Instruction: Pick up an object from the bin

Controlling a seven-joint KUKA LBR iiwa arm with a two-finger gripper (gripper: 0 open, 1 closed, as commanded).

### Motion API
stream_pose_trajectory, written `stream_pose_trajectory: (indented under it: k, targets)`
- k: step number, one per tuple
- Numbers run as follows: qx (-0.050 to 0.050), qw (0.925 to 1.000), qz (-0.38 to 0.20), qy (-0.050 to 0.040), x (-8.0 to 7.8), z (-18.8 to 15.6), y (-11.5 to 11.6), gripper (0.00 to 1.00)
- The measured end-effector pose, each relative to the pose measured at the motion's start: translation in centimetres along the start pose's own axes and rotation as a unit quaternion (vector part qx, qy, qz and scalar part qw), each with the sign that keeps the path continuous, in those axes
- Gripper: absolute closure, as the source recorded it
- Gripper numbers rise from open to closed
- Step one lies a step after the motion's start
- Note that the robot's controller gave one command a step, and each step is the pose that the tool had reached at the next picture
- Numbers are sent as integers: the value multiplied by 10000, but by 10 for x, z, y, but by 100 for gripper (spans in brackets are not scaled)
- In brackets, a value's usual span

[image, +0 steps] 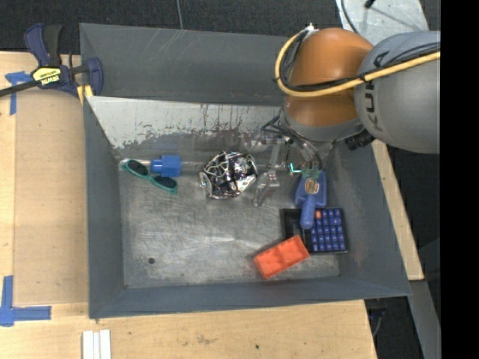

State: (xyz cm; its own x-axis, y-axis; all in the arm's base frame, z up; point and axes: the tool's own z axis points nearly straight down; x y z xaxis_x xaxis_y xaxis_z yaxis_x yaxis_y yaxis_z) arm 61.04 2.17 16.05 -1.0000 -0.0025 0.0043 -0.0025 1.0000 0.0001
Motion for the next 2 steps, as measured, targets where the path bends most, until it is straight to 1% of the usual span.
stream_pose_trajectory:
  k: [1, 2]
  targets:
    - [-2, 10000, 1, -41, -2, -4, 0, 0]
    - [-5, 9998, 201, -78, -8, 47, -10, 0]
